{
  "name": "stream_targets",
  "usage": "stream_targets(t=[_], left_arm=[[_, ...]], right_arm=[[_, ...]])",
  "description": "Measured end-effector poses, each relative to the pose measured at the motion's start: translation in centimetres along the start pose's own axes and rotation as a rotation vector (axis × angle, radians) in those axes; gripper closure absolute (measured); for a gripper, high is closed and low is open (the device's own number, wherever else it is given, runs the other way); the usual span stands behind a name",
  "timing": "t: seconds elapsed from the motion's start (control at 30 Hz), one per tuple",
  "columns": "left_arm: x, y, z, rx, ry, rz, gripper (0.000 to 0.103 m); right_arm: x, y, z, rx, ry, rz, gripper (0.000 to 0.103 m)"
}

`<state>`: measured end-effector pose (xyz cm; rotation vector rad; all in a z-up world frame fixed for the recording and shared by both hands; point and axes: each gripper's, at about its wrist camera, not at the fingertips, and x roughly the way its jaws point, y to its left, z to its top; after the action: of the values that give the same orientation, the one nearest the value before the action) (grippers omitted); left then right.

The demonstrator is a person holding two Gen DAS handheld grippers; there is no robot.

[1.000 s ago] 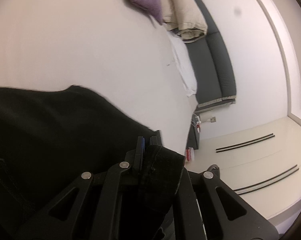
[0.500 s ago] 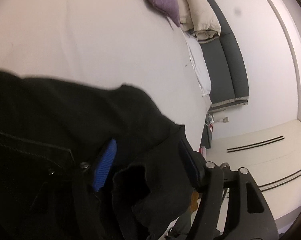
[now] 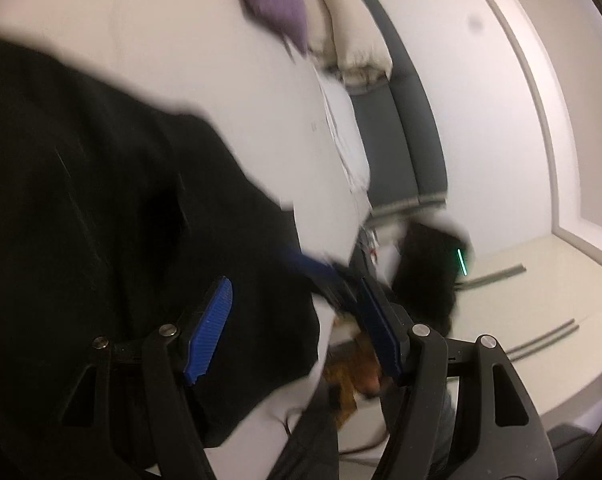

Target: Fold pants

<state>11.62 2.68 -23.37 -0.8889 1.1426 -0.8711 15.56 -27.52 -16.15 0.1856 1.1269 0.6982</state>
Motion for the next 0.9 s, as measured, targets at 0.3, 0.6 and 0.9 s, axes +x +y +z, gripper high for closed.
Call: stream_targets(t=[0.3,0.6,0.9], left_arm=[[2.7,2.0,-5.9,0.049,0.123,0.116,0.04],[1.6,0.4,-10.1,0.119,0.159,0.156,0.041],[-0.2,1.1,-13.3,0.107,0.154,0.143,0.041]], right_arm=[[2.7,-9.4,2.8,0.324,-0.084,-0.158,0.103],[0.0,0.1,3.3,-0.129,0.013,-0.253,0.066],[6.4,6.7,2.6,-0.71,0.297,-0.284,0.066]])
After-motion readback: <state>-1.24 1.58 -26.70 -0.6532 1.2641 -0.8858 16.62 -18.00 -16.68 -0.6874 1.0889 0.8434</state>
